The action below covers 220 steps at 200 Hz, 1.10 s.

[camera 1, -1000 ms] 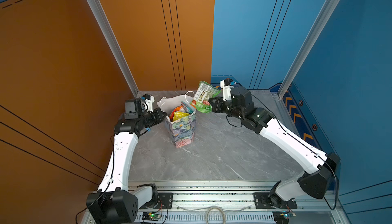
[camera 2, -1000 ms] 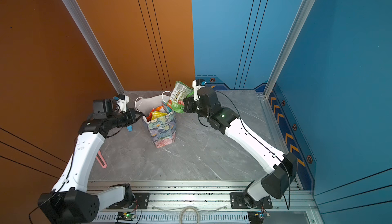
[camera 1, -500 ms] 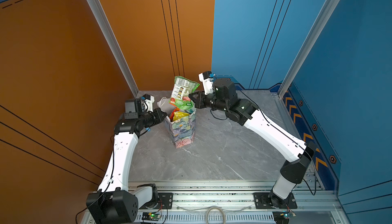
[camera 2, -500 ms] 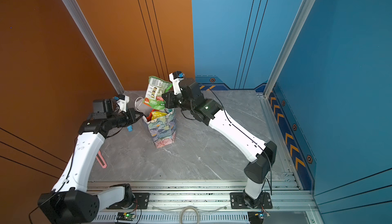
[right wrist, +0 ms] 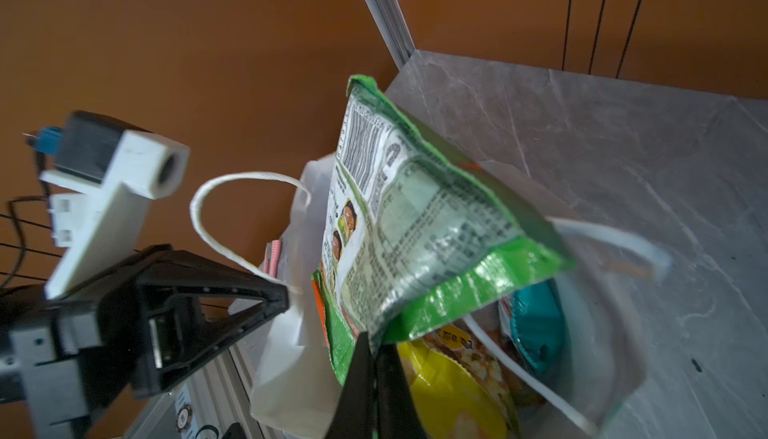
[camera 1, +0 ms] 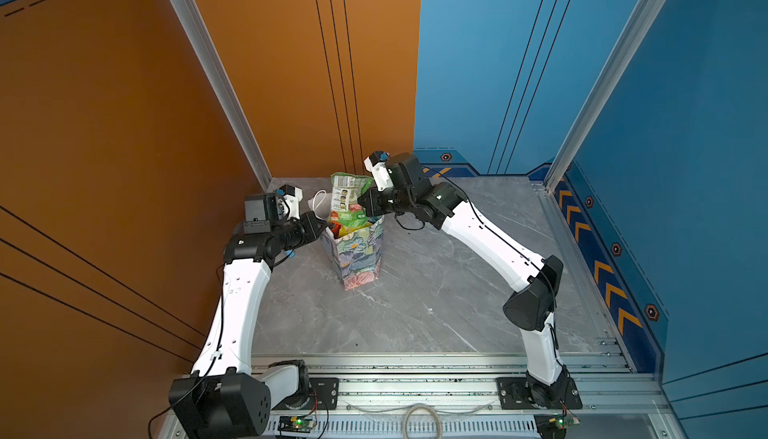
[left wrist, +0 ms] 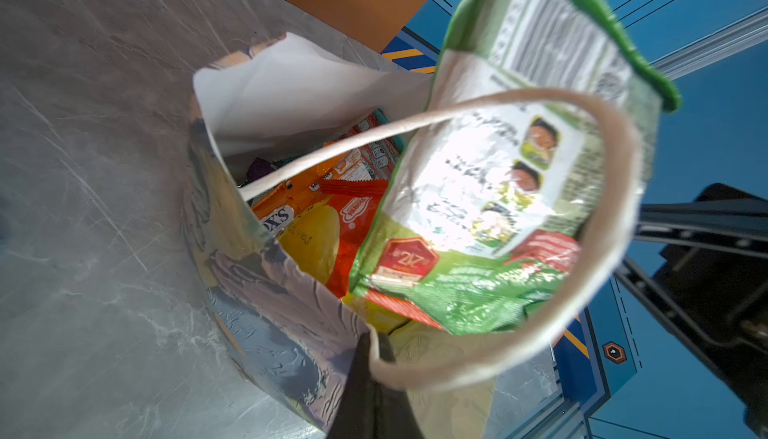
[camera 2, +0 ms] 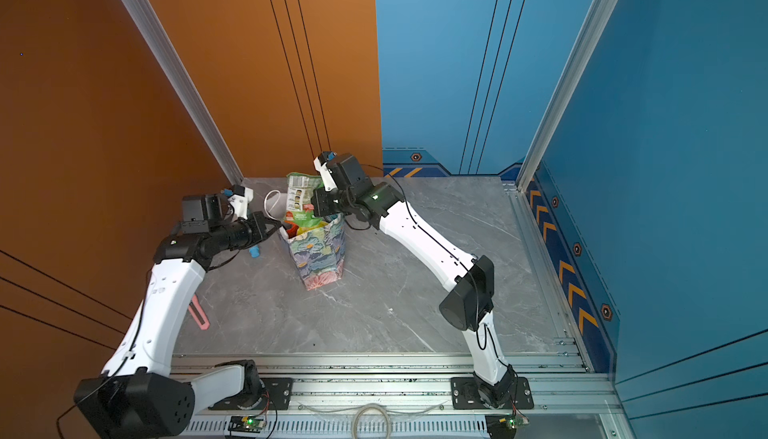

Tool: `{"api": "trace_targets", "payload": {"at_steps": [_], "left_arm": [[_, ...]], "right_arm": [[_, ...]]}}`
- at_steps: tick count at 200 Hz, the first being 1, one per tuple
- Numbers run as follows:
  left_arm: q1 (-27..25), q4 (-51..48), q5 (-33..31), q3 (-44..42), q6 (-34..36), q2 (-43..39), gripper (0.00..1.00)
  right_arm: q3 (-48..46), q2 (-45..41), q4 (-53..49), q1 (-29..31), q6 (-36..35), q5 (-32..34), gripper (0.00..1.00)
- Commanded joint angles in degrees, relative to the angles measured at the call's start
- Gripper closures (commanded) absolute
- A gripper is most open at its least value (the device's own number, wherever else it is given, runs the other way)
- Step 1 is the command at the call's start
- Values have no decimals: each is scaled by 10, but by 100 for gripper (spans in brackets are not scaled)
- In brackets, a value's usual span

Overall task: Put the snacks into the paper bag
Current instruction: 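Push the green pack down into the paper bag and open the right gripper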

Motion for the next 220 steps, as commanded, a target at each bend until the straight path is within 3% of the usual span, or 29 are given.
{"api": "trace_targets", "payload": {"at_steps": [1,41,119,220], "left_arm": [[4,5,14,2,-3,0,100],[4,5,15,5,-3,3,100],[3,5,15,9,-5,3,100],[1,5,13,12,-5,4,100]], "right_arm": [[21,-2,-37,-14,-23,-3,100],[16,15,-63,-13,-41,3,100],[6,38,-71,1,-38,-80,100],[53,91,-120,-5,-44,-70,100]]}}
